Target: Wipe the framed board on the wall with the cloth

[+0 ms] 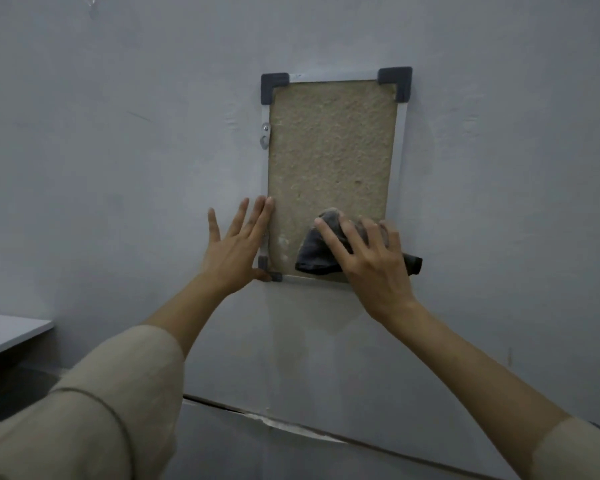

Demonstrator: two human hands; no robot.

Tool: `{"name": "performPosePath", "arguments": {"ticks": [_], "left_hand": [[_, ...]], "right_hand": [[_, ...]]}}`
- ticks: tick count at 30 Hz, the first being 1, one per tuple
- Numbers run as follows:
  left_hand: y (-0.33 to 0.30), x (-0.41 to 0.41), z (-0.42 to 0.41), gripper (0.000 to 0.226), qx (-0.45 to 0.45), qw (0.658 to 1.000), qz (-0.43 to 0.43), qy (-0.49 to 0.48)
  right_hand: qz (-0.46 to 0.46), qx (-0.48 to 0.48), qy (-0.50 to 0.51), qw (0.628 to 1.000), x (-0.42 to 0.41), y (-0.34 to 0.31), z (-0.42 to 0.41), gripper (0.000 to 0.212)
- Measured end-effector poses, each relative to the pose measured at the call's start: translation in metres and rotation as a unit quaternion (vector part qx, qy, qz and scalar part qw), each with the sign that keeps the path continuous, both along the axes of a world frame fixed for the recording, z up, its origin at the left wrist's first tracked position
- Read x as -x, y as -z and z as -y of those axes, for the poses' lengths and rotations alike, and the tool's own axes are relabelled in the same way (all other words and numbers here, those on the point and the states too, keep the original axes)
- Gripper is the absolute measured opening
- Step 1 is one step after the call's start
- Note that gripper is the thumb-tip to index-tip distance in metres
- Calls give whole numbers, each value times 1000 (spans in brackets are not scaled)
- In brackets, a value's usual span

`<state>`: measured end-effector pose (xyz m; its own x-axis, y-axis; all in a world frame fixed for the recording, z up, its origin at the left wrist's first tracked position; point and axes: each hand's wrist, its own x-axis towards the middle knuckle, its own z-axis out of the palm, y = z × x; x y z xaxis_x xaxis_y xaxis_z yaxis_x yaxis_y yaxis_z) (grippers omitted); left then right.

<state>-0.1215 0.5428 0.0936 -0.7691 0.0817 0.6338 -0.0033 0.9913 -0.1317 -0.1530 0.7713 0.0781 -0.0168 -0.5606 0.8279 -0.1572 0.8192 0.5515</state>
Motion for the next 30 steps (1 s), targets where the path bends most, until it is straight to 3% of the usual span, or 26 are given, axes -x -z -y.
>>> {"name": "performPosePath", "arguments": {"ticks": [3, 10, 14, 16, 20, 22, 28, 30], "left_hand": [[2, 1, 0, 125, 10, 1000, -4, -13], [2, 2, 0, 126, 11, 1000, -5, -16], [3, 3, 0, 124, 9, 1000, -10, -9], [3, 2, -1, 123, 8, 1000, -8, -6], [2, 2, -2, 126, 7, 1000, -1, -6], [3, 4, 0, 125, 7, 1000, -2, -8], [5, 4, 1, 120, 11, 1000, -9, -5], [4, 4, 0, 123, 9, 1000, -3, -7]], "right_hand": [[-8, -17, -52, 998, 0, 0, 7, 47], [-24, -224, -115, 967, 1, -3, 1, 39], [-42, -120, -94, 987, 6, -42, 4, 34], [-42, -96, -100, 989, 6, -31, 11, 35], [63, -238, -135, 960, 1, 24, 16, 36], [91, -244, -136, 956, -1, 19, 15, 39], [36, -60, -146, 987, 4, -57, 15, 30], [58, -78, -170, 981, 3, -39, 19, 33]]}}
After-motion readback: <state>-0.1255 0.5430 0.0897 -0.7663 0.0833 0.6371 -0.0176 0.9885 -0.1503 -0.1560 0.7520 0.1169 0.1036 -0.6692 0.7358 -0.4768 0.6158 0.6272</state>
